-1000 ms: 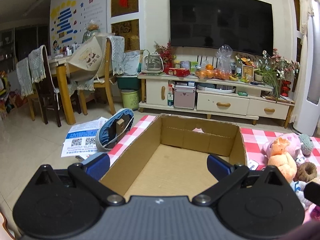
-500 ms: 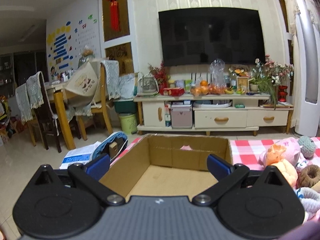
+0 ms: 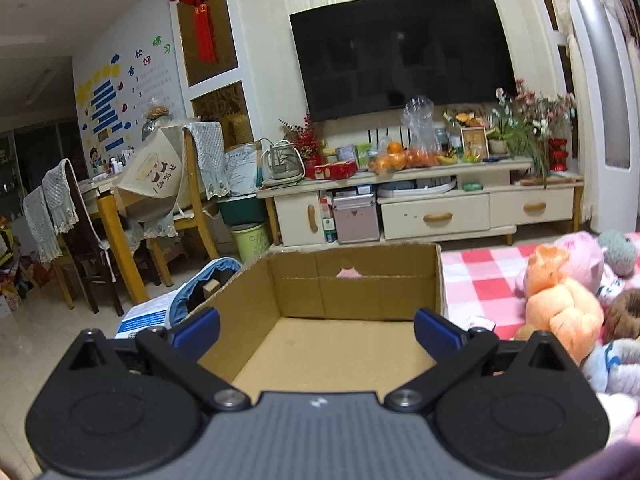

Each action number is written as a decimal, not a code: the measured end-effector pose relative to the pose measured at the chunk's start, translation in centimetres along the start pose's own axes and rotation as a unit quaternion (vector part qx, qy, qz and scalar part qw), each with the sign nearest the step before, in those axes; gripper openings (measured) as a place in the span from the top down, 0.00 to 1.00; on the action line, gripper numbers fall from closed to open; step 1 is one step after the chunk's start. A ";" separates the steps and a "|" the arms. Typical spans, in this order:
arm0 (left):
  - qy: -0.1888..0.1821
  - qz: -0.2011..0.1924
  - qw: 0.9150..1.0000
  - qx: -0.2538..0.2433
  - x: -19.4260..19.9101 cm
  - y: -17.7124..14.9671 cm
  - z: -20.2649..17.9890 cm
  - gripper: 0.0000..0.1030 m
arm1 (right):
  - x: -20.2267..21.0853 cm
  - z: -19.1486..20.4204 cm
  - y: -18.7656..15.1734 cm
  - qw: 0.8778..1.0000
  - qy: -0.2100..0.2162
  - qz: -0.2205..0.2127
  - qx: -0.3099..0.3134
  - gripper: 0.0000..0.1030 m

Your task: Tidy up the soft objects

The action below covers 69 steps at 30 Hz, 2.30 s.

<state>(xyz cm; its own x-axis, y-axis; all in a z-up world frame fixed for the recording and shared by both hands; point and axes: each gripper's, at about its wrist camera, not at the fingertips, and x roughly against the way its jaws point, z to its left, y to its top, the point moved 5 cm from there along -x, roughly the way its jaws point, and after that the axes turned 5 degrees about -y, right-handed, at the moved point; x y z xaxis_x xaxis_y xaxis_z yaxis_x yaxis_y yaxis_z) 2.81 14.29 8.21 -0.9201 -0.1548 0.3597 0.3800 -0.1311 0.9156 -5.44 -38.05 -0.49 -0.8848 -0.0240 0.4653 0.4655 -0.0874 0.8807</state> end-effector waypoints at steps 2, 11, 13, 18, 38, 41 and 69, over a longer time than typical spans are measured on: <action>-0.005 0.010 1.000 -0.004 -0.1 -0.2 -0.3 0.01 | 0.1 -1.2 -0.3 1.000 0.000 0.010 -0.019 0.00; -0.006 0.019 0.999 -0.043 1.5 -0.8 -2.4 0.01 | 0.7 -3.5 -1.7 0.997 0.012 0.059 -0.052 0.00; -0.013 0.019 0.999 -0.042 2.0 -0.8 -2.6 0.01 | 0.8 -3.0 -2.0 0.997 0.018 0.063 -0.039 0.00; -0.018 -0.025 0.999 -0.037 4.7 0.1 -3.3 0.01 | 0.6 -1.5 -2.2 0.998 0.014 0.063 0.022 0.00; -0.164 0.095 0.982 -0.015 4.1 -6.2 -13.5 0.03 | -2.7 -3.4 -1.9 0.995 0.018 0.097 0.023 0.00; -0.154 0.104 0.983 -0.007 3.1 -6.7 -13.9 0.13 | -2.9 -3.7 -1.9 0.995 0.023 0.098 0.020 0.00; -0.146 0.111 0.983 -0.032 6.6 -3.2 -16.7 0.86 | -4.1 -6.2 -2.2 0.987 0.072 0.114 -0.092 0.04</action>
<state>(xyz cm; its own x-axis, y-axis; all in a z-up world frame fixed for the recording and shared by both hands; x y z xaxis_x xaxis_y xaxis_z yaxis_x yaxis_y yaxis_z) -2.92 -2.66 4.68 -0.7983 0.0999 0.5940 0.5711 -0.1880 0.7991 -2.96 -43.98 -4.90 -0.7570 -0.2047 0.6205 0.6534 -0.2421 0.7172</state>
